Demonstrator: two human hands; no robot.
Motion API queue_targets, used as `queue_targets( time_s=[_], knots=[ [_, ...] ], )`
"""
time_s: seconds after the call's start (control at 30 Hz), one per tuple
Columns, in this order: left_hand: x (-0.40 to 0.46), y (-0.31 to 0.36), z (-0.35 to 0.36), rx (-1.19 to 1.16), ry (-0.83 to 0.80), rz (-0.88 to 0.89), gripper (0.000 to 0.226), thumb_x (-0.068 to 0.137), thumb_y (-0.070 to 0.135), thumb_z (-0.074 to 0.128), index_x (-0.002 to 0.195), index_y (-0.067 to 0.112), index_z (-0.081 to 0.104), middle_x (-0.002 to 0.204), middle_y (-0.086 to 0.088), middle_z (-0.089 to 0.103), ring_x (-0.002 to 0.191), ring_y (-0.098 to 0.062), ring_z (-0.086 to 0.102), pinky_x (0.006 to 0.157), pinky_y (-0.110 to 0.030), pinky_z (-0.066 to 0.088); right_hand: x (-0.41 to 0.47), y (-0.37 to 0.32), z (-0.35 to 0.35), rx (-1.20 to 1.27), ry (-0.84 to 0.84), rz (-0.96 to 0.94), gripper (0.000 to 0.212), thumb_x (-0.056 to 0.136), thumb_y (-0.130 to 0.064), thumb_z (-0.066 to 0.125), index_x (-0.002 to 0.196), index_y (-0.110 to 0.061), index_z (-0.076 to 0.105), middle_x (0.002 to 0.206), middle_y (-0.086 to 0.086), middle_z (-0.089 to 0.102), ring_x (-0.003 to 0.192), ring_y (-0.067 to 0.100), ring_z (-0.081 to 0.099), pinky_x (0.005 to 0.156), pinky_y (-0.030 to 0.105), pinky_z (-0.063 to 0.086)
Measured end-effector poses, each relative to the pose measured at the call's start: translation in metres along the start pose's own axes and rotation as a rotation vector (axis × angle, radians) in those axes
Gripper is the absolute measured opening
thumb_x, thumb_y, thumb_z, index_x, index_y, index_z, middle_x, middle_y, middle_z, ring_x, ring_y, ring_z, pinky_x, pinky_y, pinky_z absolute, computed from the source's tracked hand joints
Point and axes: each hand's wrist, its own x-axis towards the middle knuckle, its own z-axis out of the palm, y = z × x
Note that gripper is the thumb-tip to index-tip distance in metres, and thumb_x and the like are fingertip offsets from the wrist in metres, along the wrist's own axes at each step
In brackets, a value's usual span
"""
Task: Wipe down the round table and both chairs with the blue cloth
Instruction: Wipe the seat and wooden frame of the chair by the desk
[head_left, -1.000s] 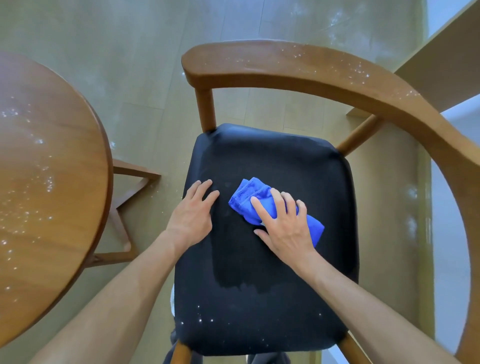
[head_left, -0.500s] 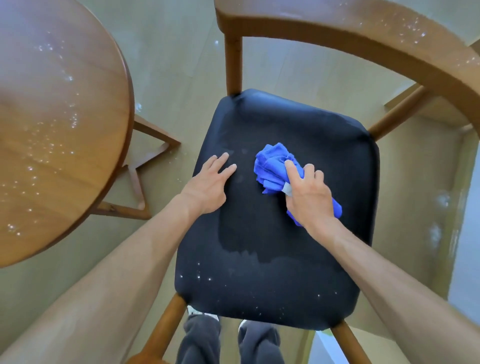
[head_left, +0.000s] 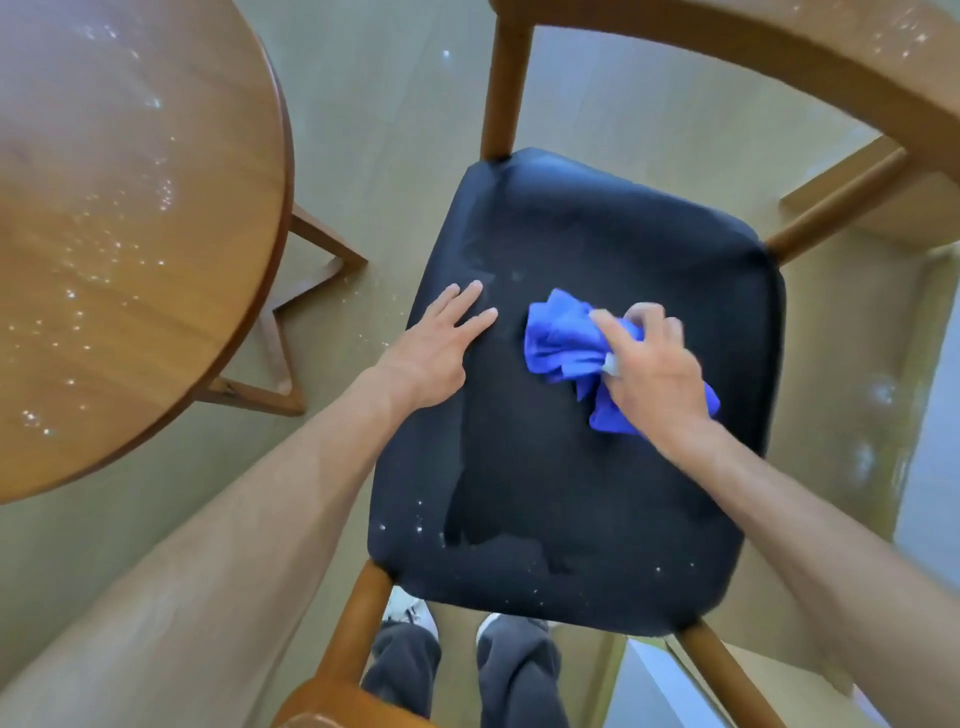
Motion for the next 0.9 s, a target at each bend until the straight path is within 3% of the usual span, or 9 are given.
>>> queue_targets(
  time_s=[0.07,0.1,0.2,0.37,0.47,0.6,0.7,0.83,0.9],
  knots=[
    [0.000,-0.007,-0.001,-0.019,0.007,0.030,0.081,0.083,-0.013,0.033,0.152,0.028,0.022,0.161,0.011,-0.005,0.148,-0.010,-0.005,0.114,-0.029,0.028,0.006,-0.012,0.007,0.020,-0.033,0.215,0.049,0.081,-0.004,0.055,0.128,-0.017,0.055,0.112,0.016,0.053,0.085,0.033,0.047,0.050,0.032,0.039],
    [0.000,-0.009,-0.001,-0.025,0.010,0.042,0.081,0.083,-0.015,0.033,0.151,0.028,0.023,0.161,0.011,-0.004,0.148,-0.009,-0.004,0.114,-0.027,0.027,-0.002,-0.024,0.011,-0.026,-0.017,0.175,0.049,0.078,-0.003,0.056,0.125,-0.016,0.057,0.108,0.015,0.055,0.080,0.031,0.048,0.048,0.031,0.038],
    [-0.001,-0.012,-0.005,-0.017,0.010,0.067,0.082,0.081,-0.016,0.033,0.151,0.026,0.025,0.162,0.009,-0.003,0.148,-0.010,-0.004,0.114,-0.026,0.025,-0.061,-0.074,0.015,-0.109,0.023,-0.214,0.048,0.066,-0.003,0.057,0.110,-0.018,0.067,0.092,0.011,0.063,0.063,0.026,0.051,0.043,0.028,0.036],
    [-0.009,-0.007,-0.013,0.052,-0.085,0.085,0.071,0.089,-0.007,0.033,0.150,0.029,0.027,0.161,0.009,-0.006,0.148,-0.011,-0.008,0.113,-0.033,0.030,-0.144,-0.126,0.009,-0.027,-0.202,-0.785,0.042,0.063,-0.008,0.045,0.096,-0.027,0.063,0.086,-0.001,0.062,0.061,0.018,0.049,0.043,0.025,0.033],
    [-0.011,-0.009,-0.019,0.078,-0.132,0.087,0.068,0.090,-0.005,0.034,0.149,0.028,0.030,0.162,0.007,-0.004,0.148,-0.014,-0.006,0.115,-0.033,0.028,-0.100,-0.138,0.009,-0.037,-0.095,-0.666,0.045,0.069,-0.003,0.034,0.092,-0.027,0.065,0.083,0.000,0.060,0.060,0.019,0.048,0.044,0.027,0.034],
    [-0.012,-0.002,-0.018,0.059,-0.134,0.067,0.070,0.087,-0.007,0.034,0.148,0.027,0.033,0.162,0.004,-0.004,0.148,-0.016,-0.005,0.114,-0.030,0.024,-0.063,-0.173,0.012,-0.064,-0.034,-0.363,0.045,0.071,-0.004,0.042,0.103,-0.024,0.067,0.090,0.004,0.064,0.063,0.021,0.050,0.045,0.027,0.037],
    [-0.015,-0.001,-0.019,0.050,-0.134,0.061,0.069,0.088,-0.007,0.032,0.148,0.026,0.033,0.162,0.004,-0.006,0.148,-0.016,-0.008,0.113,-0.033,0.025,-0.113,-0.189,0.021,-0.073,-0.159,-0.637,0.022,0.073,-0.020,0.056,0.091,-0.025,0.067,0.089,0.004,0.064,0.062,0.021,0.051,0.047,0.024,0.036],
    [-0.019,0.001,-0.017,0.059,-0.150,0.045,0.070,0.088,-0.008,0.033,0.148,0.026,0.030,0.161,0.004,-0.011,0.148,-0.016,-0.013,0.107,-0.032,0.032,-0.125,-0.172,0.008,-0.035,-0.445,-0.866,0.036,0.049,-0.039,0.080,0.079,-0.034,0.061,0.083,-0.008,0.057,0.060,0.011,0.048,0.041,0.022,0.024],
    [-0.018,0.004,-0.014,0.057,-0.155,0.047,0.070,0.086,-0.009,0.034,0.148,0.025,0.031,0.161,0.004,-0.012,0.148,-0.017,-0.013,0.105,-0.031,0.034,-0.096,-0.165,0.000,-0.106,-0.389,-0.861,0.029,0.056,-0.035,0.077,0.080,-0.035,0.061,0.084,-0.008,0.056,0.063,0.011,0.049,0.042,0.024,0.024]
  ],
)
